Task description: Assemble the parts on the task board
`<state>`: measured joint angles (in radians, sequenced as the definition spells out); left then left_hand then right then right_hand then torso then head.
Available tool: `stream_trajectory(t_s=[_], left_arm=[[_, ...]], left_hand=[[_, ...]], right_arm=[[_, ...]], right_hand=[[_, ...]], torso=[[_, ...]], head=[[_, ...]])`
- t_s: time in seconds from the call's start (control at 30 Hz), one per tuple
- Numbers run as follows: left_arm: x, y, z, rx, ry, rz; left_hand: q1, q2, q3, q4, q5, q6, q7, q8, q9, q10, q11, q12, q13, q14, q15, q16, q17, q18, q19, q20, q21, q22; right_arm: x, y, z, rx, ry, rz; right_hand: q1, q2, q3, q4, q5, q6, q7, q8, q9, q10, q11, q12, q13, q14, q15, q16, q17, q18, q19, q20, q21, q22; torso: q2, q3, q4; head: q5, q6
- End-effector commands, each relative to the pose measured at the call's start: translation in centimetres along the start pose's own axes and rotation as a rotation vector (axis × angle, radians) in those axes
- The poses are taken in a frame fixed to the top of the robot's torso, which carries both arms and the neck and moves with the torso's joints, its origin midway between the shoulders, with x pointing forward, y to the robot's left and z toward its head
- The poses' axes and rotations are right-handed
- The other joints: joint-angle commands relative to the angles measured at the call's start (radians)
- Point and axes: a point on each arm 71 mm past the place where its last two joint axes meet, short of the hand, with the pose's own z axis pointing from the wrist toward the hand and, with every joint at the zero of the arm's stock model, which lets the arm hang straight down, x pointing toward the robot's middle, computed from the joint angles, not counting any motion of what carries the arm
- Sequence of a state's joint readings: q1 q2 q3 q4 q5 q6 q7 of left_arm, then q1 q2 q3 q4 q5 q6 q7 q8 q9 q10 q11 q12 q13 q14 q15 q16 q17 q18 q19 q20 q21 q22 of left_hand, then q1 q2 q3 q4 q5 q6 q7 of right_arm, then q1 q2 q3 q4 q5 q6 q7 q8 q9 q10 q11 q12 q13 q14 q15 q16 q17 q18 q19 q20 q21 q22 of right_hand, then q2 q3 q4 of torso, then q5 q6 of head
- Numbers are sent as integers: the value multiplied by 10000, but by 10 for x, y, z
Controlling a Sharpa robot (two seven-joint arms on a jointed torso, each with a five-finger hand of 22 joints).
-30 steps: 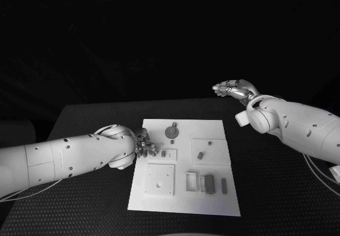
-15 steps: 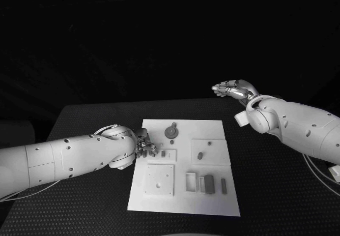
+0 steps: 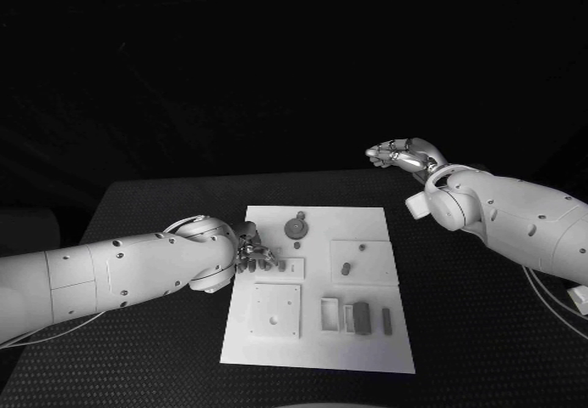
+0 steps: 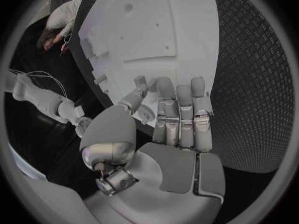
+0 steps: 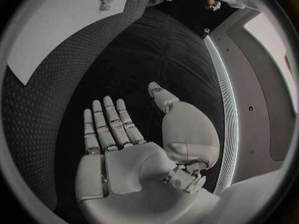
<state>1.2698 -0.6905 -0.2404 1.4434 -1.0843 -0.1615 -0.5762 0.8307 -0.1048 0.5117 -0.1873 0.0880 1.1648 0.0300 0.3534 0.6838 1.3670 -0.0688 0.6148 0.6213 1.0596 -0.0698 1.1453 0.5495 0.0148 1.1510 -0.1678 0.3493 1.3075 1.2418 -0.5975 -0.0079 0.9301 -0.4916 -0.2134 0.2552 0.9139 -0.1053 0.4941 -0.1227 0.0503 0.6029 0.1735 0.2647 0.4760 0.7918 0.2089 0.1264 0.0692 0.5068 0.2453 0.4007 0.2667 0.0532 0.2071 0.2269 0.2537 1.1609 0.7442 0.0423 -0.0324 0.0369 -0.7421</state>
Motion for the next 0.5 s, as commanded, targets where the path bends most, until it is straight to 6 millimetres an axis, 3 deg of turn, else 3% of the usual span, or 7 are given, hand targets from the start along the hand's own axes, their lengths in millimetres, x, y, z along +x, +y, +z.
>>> stream_trajectory(t_s=[0.03, 0.3, 0.5], left_arm=[[2, -4, 0, 219, 110, 24], [1, -1, 0, 154, 115, 43], [0, 1, 0, 106, 105, 74]], left_hand=[[-51, -36, -67, -17, -14, -19, 53, -49, 8, -49, 14, 45, 12, -1, -8, 18, 15, 197, -65, -10, 44, 232], [-43, -58, -93, -14, -46, -18, 48, -48, 13, -49, 8, 49, 17, -1, -14, 22, 18, 204, -64, -16, 49, 230], [202, 134, -105, -177, -53, -19, 46, -45, 32, -53, 5, 62, 34, -5, -20, 34, 26, 207, -69, -17, 70, 232]], right_arm=[[2, 1, 0, -115, 154, 39], [1, 0, 0, -108, 145, 38], [1, 0, 0, -101, 150, 40]], right_hand=[[0, 97, -30, 7, -4, -88, 464, 55, -13, 67, 30, -48, 0, -44, 45, -61, 9, -112, -36, -2, -46, -9], [1, 97, -30, 9, -4, -91, 465, 57, -16, 67, 30, -52, 0, -48, 47, -64, 10, -113, -41, -2, -54, -20], [2, 98, -30, 10, -4, -92, 466, 59, -18, 69, 31, -54, 0, -49, 47, -66, 11, -114, -42, -2, -57, -16]], torso=[[2, 0, -4], [-1, 6, -5], [0, 2, -2]], head=[[-2, -7], [-3, -9], [-9, -17]])
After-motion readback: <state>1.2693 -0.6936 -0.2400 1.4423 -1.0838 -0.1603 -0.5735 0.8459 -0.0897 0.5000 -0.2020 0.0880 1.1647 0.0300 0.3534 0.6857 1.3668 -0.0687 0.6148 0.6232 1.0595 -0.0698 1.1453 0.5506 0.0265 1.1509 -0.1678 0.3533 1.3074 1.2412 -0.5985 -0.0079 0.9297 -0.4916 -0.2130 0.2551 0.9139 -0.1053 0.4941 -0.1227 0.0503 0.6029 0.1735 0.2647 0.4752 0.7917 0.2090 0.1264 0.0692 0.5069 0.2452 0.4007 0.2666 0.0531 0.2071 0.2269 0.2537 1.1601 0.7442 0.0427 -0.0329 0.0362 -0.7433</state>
